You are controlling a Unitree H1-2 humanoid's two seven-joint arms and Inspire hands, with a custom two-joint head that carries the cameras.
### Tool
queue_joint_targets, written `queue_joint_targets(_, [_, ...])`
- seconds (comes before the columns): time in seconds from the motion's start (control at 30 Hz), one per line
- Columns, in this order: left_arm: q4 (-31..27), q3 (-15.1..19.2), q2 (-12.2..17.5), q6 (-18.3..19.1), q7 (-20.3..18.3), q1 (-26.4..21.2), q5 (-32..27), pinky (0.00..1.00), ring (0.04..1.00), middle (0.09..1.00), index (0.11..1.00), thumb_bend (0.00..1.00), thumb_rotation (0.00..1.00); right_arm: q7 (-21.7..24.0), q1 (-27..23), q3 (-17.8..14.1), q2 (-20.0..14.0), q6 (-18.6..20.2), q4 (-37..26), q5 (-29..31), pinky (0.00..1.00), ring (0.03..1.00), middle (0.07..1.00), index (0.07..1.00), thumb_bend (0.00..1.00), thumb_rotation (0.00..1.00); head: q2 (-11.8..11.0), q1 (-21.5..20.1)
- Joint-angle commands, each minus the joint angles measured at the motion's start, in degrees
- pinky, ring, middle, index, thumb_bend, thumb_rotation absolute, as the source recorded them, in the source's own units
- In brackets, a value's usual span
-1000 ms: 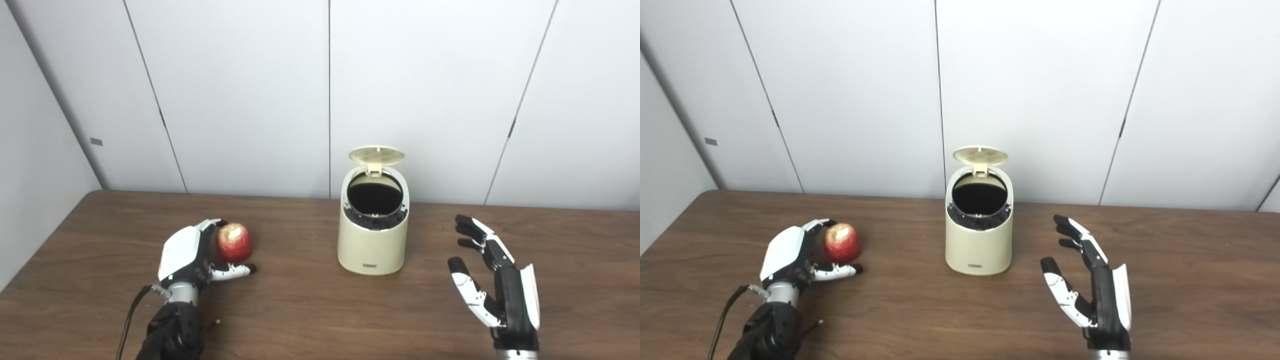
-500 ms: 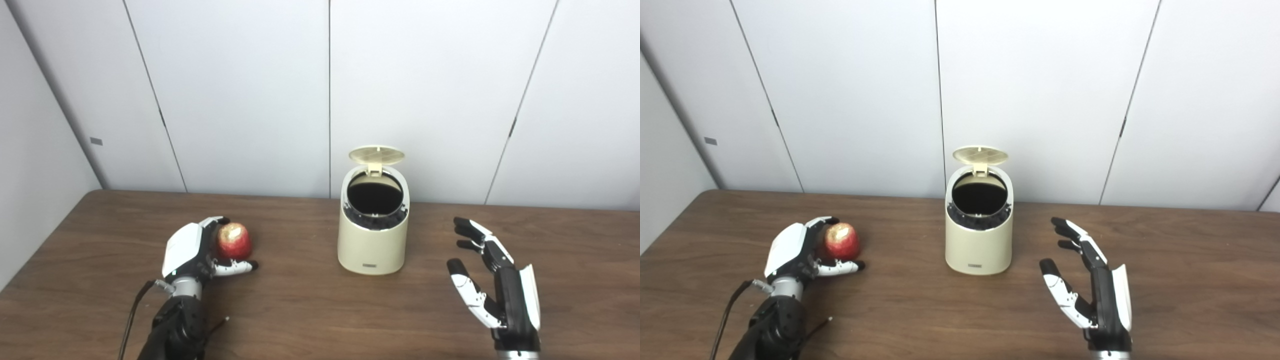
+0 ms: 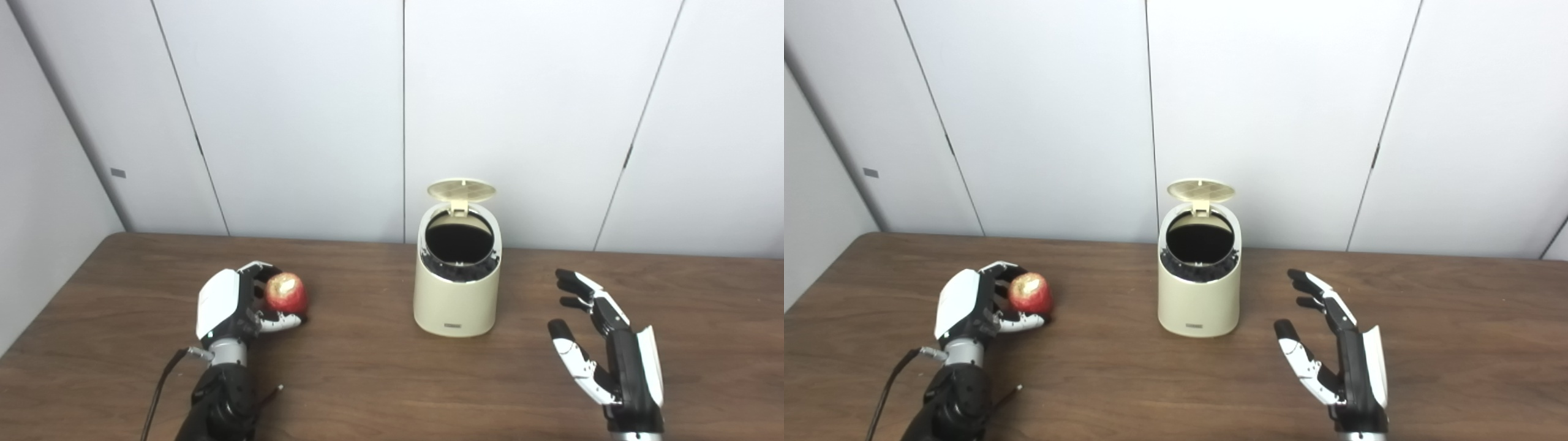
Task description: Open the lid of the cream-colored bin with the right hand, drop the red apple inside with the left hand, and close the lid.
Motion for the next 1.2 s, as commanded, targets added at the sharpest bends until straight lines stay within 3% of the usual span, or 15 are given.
queue_joint_targets(0.0, [-0.3,1.4,0.1,-1.9,3.6,-2.5,-0.6,0.26,0.343,0.446,0.516,0.54,0.0,0.1,-0.1,-0.4,-0.1,-0.3,-1.9,-0.6,0.69,0.779,0.798,0.768,0.23,0.63,0.1,0.0])
queue_joint_targets(0.1, [-0.3,2.2,-0.4,-2.2,4.2,-2.6,-1.6,0.22,0.301,0.416,0.516,0.52,0.0,0.0,-0.2,-0.4,-0.1,-0.6,-1.5,-0.3,0.69,0.778,0.794,0.768,0.23,0.63,0.1,0.0])
queue_joint_targets(0.53, [-2.2,2.2,-0.1,-2.9,3.9,-2.4,-2.6,0.22,0.309,0.421,0.513,0.52,0.0,-0.3,-0.3,-0.2,0.3,0.0,-1.7,-2.3,0.68,0.777,0.793,0.77,0.24,0.67,-0.2,-0.8])
queue_joint_targets(0.73, [-11.2,1.6,-1.5,-4.4,2.4,0.0,-4.0,0.28,0.377,0.482,0.516,0.5,0.0,-0.3,-0.7,-0.1,0.7,-0.1,-1.5,-2.3,0.68,0.78,0.795,0.771,0.24,0.67,-0.4,-1.4])
queue_joint_targets(0.97, [-25.7,0.2,-5.1,-6.4,-1.5,2.0,-7.0,0.34,0.435,0.478,0.494,0.5,0.0,-1.8,-1.8,-0.2,1.7,-0.6,-0.1,-4.2,0.68,0.782,0.797,0.77,0.23,0.64,-0.8,-2.7])
queue_joint_targets(1.17, [-31.9,-2.4,-7.5,-9.4,-2.7,0.9,-4.8,0.33,0.431,0.486,0.494,0.5,0.0,-4.8,-3.5,-0.6,1.8,-1.9,2.2,-6.4,0.67,0.771,0.788,0.769,0.22,0.68,-1.5,-3.0])
